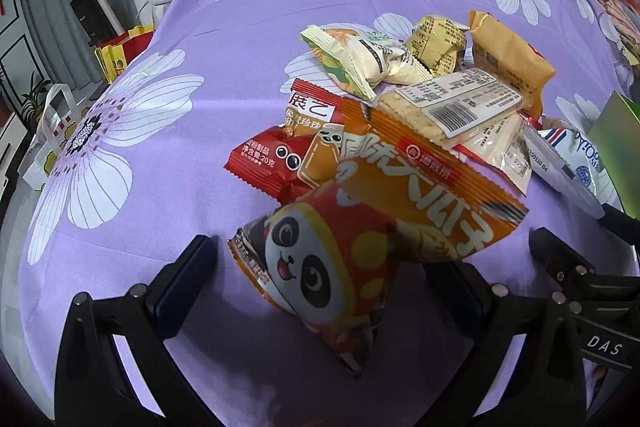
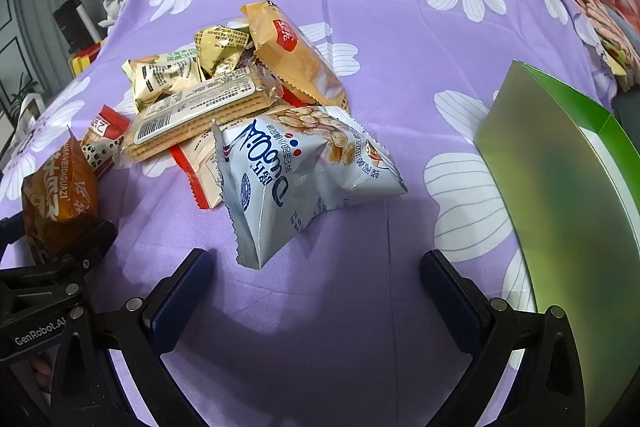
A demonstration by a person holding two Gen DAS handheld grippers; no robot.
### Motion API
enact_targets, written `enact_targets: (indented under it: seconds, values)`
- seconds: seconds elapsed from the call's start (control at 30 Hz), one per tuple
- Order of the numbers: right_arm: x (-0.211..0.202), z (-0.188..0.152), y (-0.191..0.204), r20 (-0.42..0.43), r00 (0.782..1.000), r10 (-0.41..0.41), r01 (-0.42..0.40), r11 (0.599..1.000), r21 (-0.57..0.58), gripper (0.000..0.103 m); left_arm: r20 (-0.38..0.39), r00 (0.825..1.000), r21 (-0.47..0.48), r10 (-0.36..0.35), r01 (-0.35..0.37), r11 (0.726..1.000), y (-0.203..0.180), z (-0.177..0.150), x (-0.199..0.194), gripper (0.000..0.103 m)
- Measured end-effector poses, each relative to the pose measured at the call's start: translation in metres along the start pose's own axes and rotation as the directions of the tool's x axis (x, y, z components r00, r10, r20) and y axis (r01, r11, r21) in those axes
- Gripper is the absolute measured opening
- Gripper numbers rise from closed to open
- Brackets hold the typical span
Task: Organize snacks
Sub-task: 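Move both tools toward the snack pile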
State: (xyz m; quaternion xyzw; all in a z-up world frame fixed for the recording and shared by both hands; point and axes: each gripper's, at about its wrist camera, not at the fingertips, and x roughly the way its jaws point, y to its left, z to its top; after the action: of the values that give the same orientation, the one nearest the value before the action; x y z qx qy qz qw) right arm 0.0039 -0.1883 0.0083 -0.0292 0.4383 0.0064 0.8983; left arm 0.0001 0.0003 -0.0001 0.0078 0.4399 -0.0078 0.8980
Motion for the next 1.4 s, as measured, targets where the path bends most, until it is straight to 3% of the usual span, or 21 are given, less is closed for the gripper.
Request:
enact_targets:
  seconds: [1.17,1.3,1.4]
  values:
    - [0.000,0.001,0.001,-0.017,1.000,-0.012,0.012,1.000,0.011,0.102,-0.042,0.999,0.004,-0.002,0.002,1.000,0.003,-0.002,-0.007,0.103]
    - [-0.006,0.001,0.000,-0.032,0.999,0.015,-0.014,1.000,0.023,0.102,-0.048,0.999,0.007,-0.009,0.009,1.000,0.007,-0.002,-0.013,0.102]
    - [-0.013,0.002,-0.003,-0.042,0.996,0.080,-0.078,0.995,0.057,0.103,-0.016,0.999,0.007,-0.034,0.034,0.999,0.010,-0.001,-0.024,0.102]
